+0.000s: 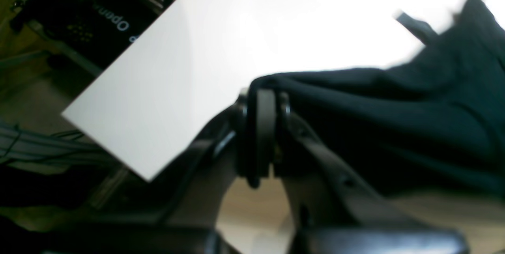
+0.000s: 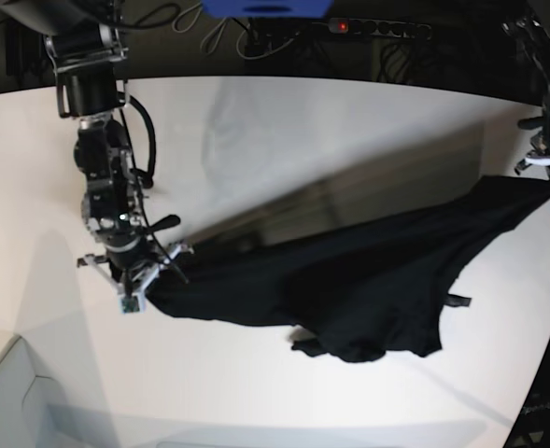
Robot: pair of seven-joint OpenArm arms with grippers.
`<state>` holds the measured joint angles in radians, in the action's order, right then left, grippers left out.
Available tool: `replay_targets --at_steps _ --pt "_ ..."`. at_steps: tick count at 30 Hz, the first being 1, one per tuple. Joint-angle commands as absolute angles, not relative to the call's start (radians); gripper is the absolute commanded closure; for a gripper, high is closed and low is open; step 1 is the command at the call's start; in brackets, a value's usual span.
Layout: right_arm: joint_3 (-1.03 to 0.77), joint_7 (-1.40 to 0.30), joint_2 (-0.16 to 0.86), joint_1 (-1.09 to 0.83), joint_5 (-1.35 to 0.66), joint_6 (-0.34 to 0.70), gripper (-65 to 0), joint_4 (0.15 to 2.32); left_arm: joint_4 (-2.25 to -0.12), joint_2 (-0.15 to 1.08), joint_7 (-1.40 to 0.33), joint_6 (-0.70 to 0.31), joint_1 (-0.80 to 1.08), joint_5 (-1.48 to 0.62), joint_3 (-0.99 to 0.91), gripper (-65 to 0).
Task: Layout the t-shirt on the table in an organized manner, then fold the t-shirt properly
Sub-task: 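Grasp the shirt edge with the left gripper and stretch it apart, then lift the shirt with both grippers and lay it flat on the table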
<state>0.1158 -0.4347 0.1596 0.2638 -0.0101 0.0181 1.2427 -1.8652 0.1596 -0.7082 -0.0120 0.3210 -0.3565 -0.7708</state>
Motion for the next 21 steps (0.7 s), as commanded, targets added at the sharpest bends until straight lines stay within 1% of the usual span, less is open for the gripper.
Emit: replay_targets --at_steps 1,3,6,10,13,17,21 --pt "0.076 -0.403 0.166 0.309 0.001 0.001 0.0 1.293 -1.882 0.171 -0.684 0.002 0.317 -0.341 -0.780 -0.4" --pt "0.008 -0.429 0.162 0.305 0.001 0.001 0.0 1.345 -1.882 0.165 -0.684 0.002 0.317 -0.341 -0.780 -0.4" --pt "-0.076 -0.479 0.120 0.302 -0.001 0.001 0.0 1.394 -1.868 0.137 -0.684 0.002 0.318 -0.341 -0.783 -0.4" --pt "-0.150 -0.524 0.087 0.254 -0.001 0.001 0.0 1.445 -1.822 0.124 -0.684 0.002 0.317 -0.341 -0.779 -0.4" --pt "-0.163 -0.536 0.073 0.170 -0.001 0.002 0.0 1.543 -1.817 0.124 -0.684 0.002 0.321 -0.341 -0.779 -0.4" --pt "-0.157 -0.530 0.073 0.016 -0.002 0.004 0.0 1.732 -1.850 0.127 -0.685 0.002 0.343 -0.341 -0.786 -0.4" --pt "-0.157 -0.526 0.071 -0.042 -0.002 0.005 0.0 1.842 -1.890 0.133 -0.685 0.002 0.340 -0.341 -0.782 -0.4"
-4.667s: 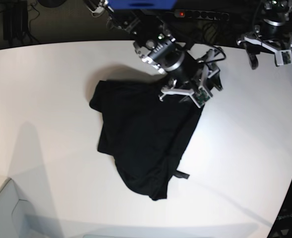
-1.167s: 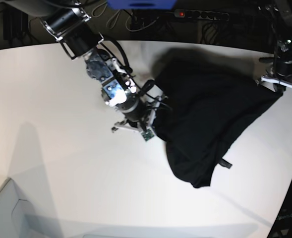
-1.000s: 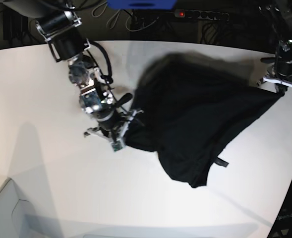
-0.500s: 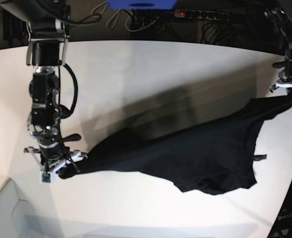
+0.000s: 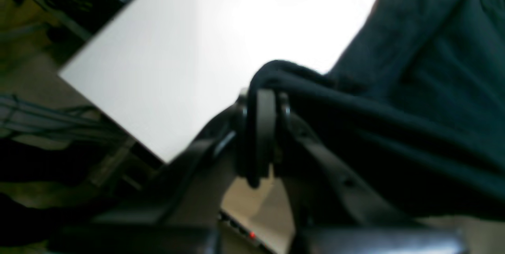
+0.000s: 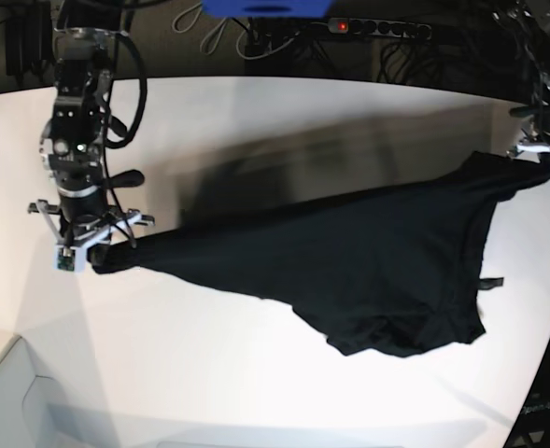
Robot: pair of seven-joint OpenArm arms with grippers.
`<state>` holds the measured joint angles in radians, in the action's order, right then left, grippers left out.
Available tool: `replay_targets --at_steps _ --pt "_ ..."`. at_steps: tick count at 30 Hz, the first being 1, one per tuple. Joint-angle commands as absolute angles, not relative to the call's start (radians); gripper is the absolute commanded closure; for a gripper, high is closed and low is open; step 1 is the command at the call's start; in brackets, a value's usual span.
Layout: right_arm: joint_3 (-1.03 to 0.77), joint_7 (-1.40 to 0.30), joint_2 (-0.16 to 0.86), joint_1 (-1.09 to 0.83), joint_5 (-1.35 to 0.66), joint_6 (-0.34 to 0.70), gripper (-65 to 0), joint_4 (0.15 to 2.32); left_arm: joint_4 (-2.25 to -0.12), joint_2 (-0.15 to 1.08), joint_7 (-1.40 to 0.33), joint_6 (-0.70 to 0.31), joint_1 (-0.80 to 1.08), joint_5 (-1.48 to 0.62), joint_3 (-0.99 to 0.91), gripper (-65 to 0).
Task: Layout the t-shirt on the table in an organized manner, then fold the t-shirt properly
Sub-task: 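Lift the shirt with both grippers and lay it flat on the table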
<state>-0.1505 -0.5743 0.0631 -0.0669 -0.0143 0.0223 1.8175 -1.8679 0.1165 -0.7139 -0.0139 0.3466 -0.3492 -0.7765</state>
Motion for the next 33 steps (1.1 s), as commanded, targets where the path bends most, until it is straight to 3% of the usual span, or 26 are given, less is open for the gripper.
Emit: replay_targets --at_steps 1,5,11,16,23,29,33 --pt "-0.151 -0.526 0.071 -0.039 -0.002 0.005 0.0 1.851 -1.897 0.133 -0.685 0.002 0.337 -0.341 -0.779 -0.4" --pt "-0.142 -0.536 0.073 0.048 -0.002 0.005 0.0 1.831 -1.923 0.142 -0.685 0.002 0.240 -0.332 -0.742 -0.4" --pt "-0.145 -0.536 0.079 0.300 -0.001 0.005 0.0 1.666 -1.933 0.252 -0.690 0.005 0.053 -0.331 -0.567 -0.4" --pt "-0.145 -0.538 0.119 0.573 0.001 0.004 0.0 1.442 -1.896 0.318 -0.842 0.010 -0.236 -0.331 -0.404 -0.4" --pt "-0.145 -0.524 0.157 0.963 0.001 0.002 0.0 1.152 -1.618 0.321 -0.924 0.012 -0.719 -0.328 -0.248 -0.4" --pt "-0.140 -0.498 0.173 1.193 0.002 0.002 0.0 1.073 -1.322 0.312 -0.878 0.004 -1.073 -0.291 -0.177 -0.4" --pt "-0.145 -0.507 0.199 1.260 0.002 0.001 0.0 1.095 -1.268 0.317 -0.829 0.004 -1.184 -0.291 -0.091 -0.4"
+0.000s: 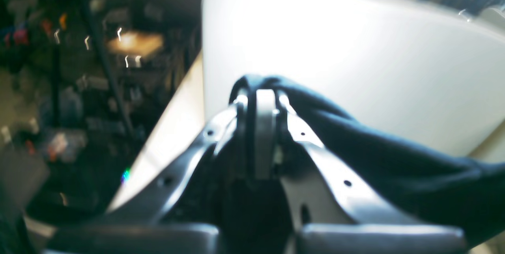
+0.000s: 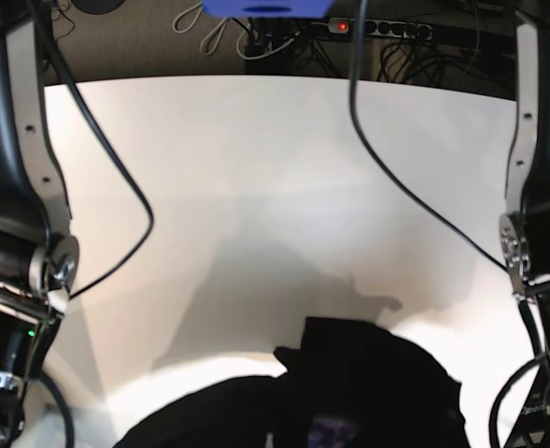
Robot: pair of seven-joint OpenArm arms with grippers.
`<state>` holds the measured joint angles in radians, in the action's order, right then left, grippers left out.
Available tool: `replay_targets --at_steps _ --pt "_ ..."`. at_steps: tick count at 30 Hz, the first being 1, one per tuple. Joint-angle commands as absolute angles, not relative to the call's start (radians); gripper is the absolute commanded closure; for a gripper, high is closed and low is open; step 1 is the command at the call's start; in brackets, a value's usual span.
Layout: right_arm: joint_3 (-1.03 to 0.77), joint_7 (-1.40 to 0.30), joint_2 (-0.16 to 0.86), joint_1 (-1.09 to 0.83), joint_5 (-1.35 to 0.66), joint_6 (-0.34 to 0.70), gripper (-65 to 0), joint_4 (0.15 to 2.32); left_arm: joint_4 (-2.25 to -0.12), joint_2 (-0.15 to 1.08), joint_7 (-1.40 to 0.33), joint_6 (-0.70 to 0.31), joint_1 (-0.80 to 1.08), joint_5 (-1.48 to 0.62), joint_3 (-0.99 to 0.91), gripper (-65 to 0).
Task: Layout the t-shirt on the table in an organized manner, then fold the t-shirt properly
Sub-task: 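Lift the shirt with both grippers and lay it flat on the table, then release the shirt and regrasp its edges with both grippers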
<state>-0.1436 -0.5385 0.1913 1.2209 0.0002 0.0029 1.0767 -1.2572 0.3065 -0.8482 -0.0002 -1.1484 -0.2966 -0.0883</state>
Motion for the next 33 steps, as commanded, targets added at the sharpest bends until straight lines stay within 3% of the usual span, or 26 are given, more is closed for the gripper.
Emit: replay_targets --at_steps 1,4,8,16,22,29,33 --pt "-0.148 -0.509 0.202 1.257 0.002 0.001 0.0 1.113 -1.270 0.317 -0.831 0.004 -1.191 -0.291 -0.085 -0.4" --pt "-0.151 -0.558 0.242 1.181 -0.001 0.001 0.0 1.207 -1.356 0.318 -0.851 0.004 -1.171 -0.292 -0.084 -0.4" --pt "-0.162 -0.596 0.246 0.954 -0.002 0.001 0.0 1.437 -1.550 0.325 -0.903 0.004 -1.007 -0.291 -0.099 -0.4" --pt "-0.275 -0.587 0.142 0.464 -0.005 0.004 0.0 1.738 -1.966 0.312 -1.012 0.002 -0.522 -0.292 -0.254 -0.6" --pt "-0.344 -0.487 0.077 0.177 -0.005 0.005 0.0 1.742 -1.960 0.263 -1.009 0.002 -0.145 -0.292 -0.395 -0.5" --pt "-0.348 -0.378 0.039 -0.038 -0.005 0.005 0.0 1.705 -1.888 0.150 -1.017 0.002 0.102 -0.292 -0.464 -0.6" --pt "-0.352 -0.386 0.036 -0.084 -0.002 0.005 0.0 1.704 -1.897 0.148 -1.018 0.002 0.191 -0.292 -0.467 -0.8"
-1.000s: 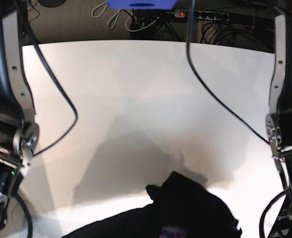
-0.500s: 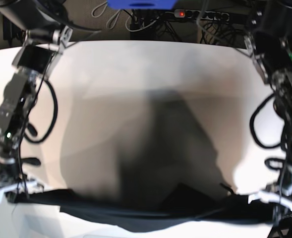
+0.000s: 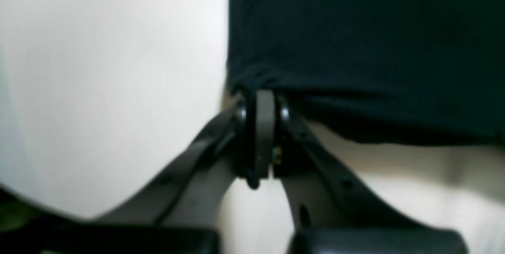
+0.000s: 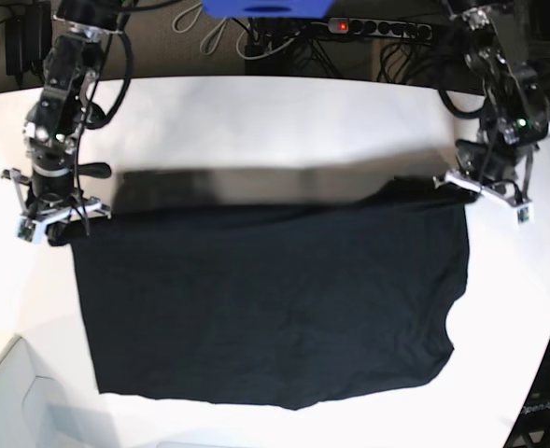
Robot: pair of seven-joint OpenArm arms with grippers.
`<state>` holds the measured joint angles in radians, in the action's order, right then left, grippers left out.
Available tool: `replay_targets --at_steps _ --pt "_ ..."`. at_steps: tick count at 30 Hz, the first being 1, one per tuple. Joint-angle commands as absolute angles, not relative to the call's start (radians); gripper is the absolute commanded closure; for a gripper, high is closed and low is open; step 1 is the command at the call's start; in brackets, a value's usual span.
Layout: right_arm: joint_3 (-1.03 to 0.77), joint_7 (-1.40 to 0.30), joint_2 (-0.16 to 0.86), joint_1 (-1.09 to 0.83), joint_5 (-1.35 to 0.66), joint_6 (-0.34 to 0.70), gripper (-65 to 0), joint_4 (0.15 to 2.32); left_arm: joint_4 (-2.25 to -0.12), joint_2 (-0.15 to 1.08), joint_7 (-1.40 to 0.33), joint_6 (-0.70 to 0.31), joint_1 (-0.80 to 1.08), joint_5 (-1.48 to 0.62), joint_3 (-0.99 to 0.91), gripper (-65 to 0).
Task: Layout the t-shirt on the table in an organized manner, then fold the t-shirt properly
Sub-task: 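Release the shirt and regrasp its edges with both grippers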
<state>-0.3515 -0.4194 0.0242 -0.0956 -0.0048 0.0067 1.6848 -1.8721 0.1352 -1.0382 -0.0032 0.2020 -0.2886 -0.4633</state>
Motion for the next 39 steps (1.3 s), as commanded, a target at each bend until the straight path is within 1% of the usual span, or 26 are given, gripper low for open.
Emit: replay_targets --at_steps 1,4,5,7,9,10,12,15,18,21,23,26,31,35,39 --pt "-0.358 -0.386 0.038 -0.094 -0.002 0.005 0.0 1.702 -1.900 0.148 -1.018 0.002 0.209 -0.292 -0.467 -0.9" --pt "-0.387 -0.387 0.039 -0.081 -0.001 0.005 0.0 1.659 -1.900 0.148 -1.018 0.001 0.249 -0.292 -0.464 -1.0" --pt "-0.401 -0.387 0.051 -0.074 -0.001 0.005 -1.2 1.636 -1.900 0.148 -1.018 0.001 0.257 -0.292 -0.463 -1.0" --pt "-0.412 -0.387 0.070 -0.068 -0.001 0.005 -7.2 1.600 -1.902 0.148 -1.020 0.001 0.278 -0.294 -0.461 -1.0" --pt "-0.415 -0.387 0.087 -0.070 -0.001 0.005 -14.4 1.589 -1.914 0.148 -1.020 -0.005 0.300 -0.294 -0.461 -2.9" --pt "-0.426 -0.387 0.091 -0.074 -0.002 0.005 -18.3 1.590 -1.926 0.148 -1.020 -0.033 0.314 -0.294 -0.460 -5.6" --pt "-0.458 -0.387 0.087 -0.076 -0.004 0.005 -23.9 1.606 -1.951 0.148 -1.018 -0.130 0.334 -0.294 -0.466 -13.0" --pt "-0.490 -0.387 0.071 -0.079 -0.004 0.005 -30.2 1.638 -1.985 0.142 -1.018 -0.269 0.346 -0.292 -0.503 -25.6" --pt "-0.521 -0.387 0.045 -0.088 -0.005 0.005 -33.5 1.682 -2.006 0.127 -1.041 -0.361 0.355 -0.292 -0.578 -35.7" --pt "-0.519 -0.387 0.036 -0.119 -0.005 0.005 -34.3 1.741 -2.017 0.122 -1.066 -0.452 0.348 -0.294 -0.668 -42.2" --pt "-0.521 -0.387 0.027 -0.122 -0.005 0.005 -34.4 1.781 -2.014 0.122 -1.069 -0.516 0.317 -0.294 -0.723 -43.7" --pt "-0.524 -0.387 0.012 -0.134 -0.005 0.005 -34.4 1.830 -2.009 0.127 -1.070 -0.568 0.248 -0.294 -0.792 -43.7" --pt "-0.529 -0.400 -0.056 -0.142 -0.005 0.007 -34.4 1.891 -1.972 0.133 -1.061 -0.573 0.074 -0.285 -0.806 -43.7" --pt "-0.410 -0.464 -0.105 -0.177 -0.005 0.007 -34.4 1.905 -1.824 0.125 -1.059 -0.572 -0.102 -0.285 -0.802 -43.7" --pt "-0.203 -0.486 -0.125 -0.237 -0.005 0.007 -34.0 1.900 -1.555 0.162 -1.056 -0.572 -0.272 -0.277 -0.677 -43.7"
